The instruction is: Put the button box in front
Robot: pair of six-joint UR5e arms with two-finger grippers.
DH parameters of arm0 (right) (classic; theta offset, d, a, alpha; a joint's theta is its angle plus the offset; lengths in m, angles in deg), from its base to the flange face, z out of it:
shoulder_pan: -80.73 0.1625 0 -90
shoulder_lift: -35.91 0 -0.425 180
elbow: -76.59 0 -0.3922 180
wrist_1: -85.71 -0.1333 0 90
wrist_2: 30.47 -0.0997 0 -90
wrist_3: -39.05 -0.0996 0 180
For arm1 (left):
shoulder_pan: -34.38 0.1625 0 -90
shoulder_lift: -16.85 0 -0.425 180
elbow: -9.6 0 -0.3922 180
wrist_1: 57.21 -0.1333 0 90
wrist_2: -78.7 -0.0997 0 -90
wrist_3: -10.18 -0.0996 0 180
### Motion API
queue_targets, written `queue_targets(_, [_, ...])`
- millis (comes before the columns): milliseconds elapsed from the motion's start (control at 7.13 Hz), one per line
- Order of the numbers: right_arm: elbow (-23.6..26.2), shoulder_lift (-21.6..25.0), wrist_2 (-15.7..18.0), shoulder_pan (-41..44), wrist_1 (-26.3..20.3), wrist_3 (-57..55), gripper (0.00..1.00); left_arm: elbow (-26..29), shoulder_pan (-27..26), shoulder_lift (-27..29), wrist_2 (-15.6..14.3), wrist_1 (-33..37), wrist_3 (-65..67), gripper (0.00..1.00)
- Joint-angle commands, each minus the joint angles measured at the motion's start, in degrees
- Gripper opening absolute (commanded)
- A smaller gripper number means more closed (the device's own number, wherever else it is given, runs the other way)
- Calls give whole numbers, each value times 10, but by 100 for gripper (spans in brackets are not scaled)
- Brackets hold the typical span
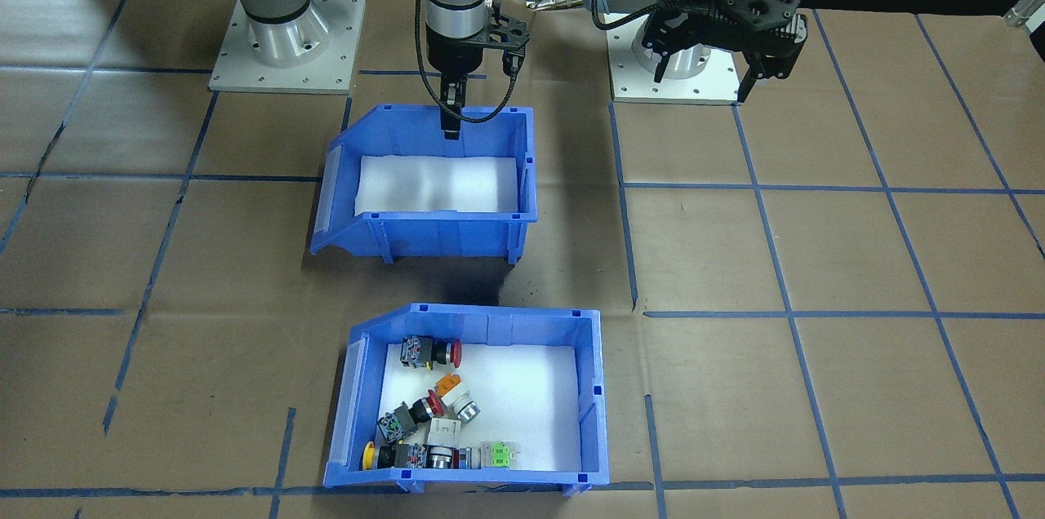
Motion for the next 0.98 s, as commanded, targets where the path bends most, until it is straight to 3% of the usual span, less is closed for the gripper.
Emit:
queue_targets(0, [-19, 50, 1, -16, -46, 3, 100, 4, 0, -3, -10, 5, 35, 100])
queue_targets(280, [-58, 66, 0, -92, -79, 2, 100, -2, 0, -5, -14, -2, 35, 100])
queue_targets(841, [-113, 62, -18, -290, -79, -49, 100, -3, 0, -4, -13, -3, 55, 100])
